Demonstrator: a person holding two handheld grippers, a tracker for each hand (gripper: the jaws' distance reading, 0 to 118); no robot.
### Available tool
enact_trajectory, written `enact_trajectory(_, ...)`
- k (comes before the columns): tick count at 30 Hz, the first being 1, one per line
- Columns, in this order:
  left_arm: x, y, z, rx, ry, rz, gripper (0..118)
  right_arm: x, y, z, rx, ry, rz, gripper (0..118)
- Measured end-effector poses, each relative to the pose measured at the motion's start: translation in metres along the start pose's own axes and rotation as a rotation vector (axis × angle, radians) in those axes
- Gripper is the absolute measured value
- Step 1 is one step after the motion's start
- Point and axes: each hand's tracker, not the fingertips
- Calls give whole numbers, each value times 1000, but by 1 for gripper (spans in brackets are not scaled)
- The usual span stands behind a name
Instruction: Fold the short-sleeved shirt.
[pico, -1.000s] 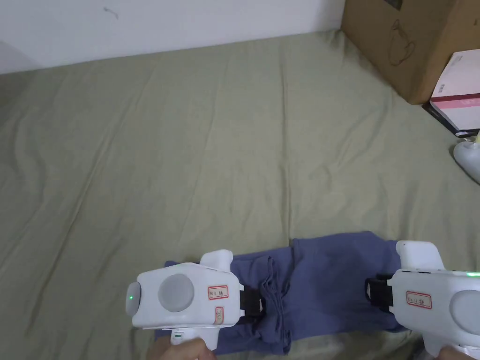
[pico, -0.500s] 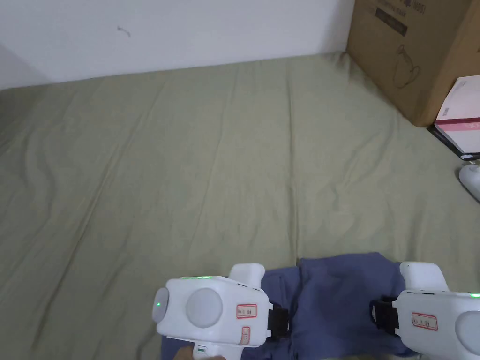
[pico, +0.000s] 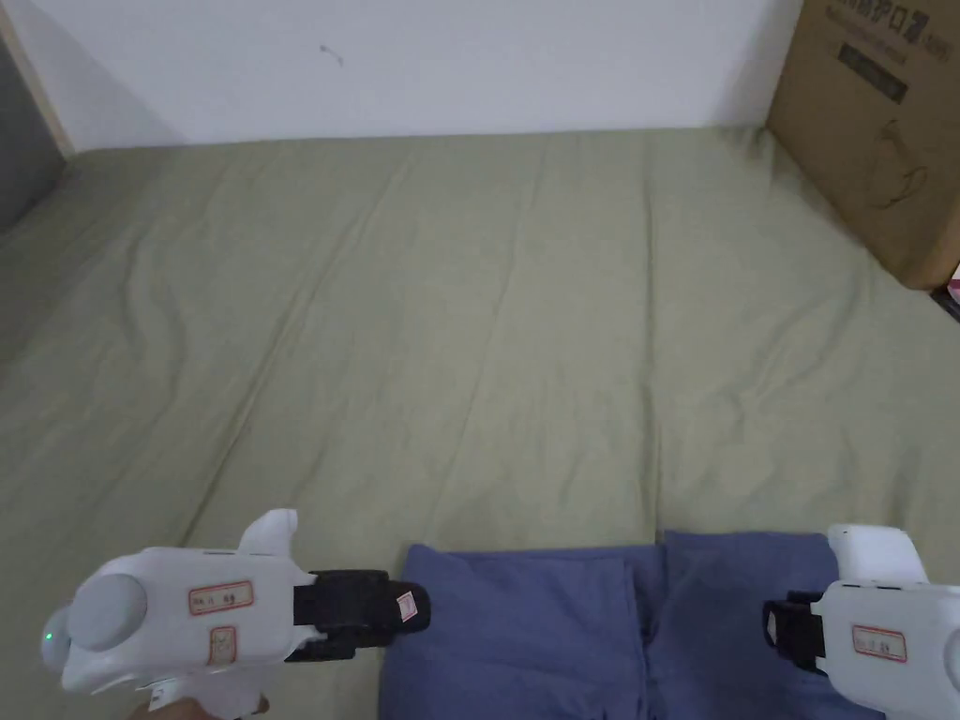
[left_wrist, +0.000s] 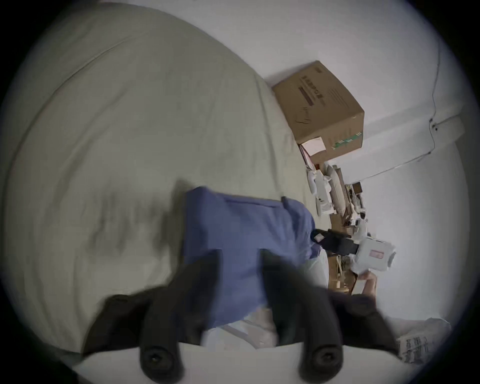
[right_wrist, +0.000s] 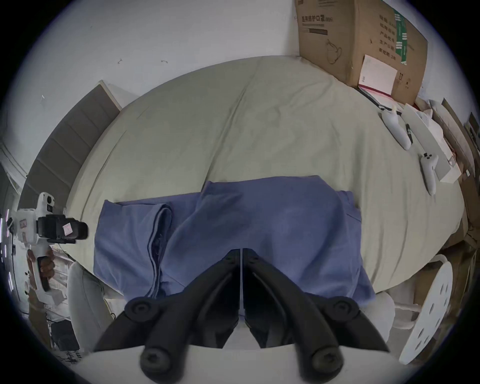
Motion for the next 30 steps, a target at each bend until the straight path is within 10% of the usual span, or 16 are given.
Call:
enact_trajectory(2,-13,-4,-14,-30,-41,64,107,-7,2,-5,-8,5,7,2)
enact_trajectory(3,-18,-7,-20,-46,-46,87,116,-12,3,-7,-17,5,14,2)
enact_trajectory(11,-32,2,-64,0,-231,242,115,-36,8,-16,-33,14,65,2)
enact_trajectory(14,-32,1,-80,-86,-360,255,97,-39,7,-17,-37,26,57,2)
enact_trajectory(16,-30,3,-84,-108,-240,167,26,-41,6,-18,-45,28,57,2)
enact_trajectory(17,-32,4,-84,-108,-190,151,14,-42,6,-19,-49,26,58,2)
enact_trajectory(30,-52,24,-36,-114,-191,143,14,-44,10,-21,-57,13,36,2)
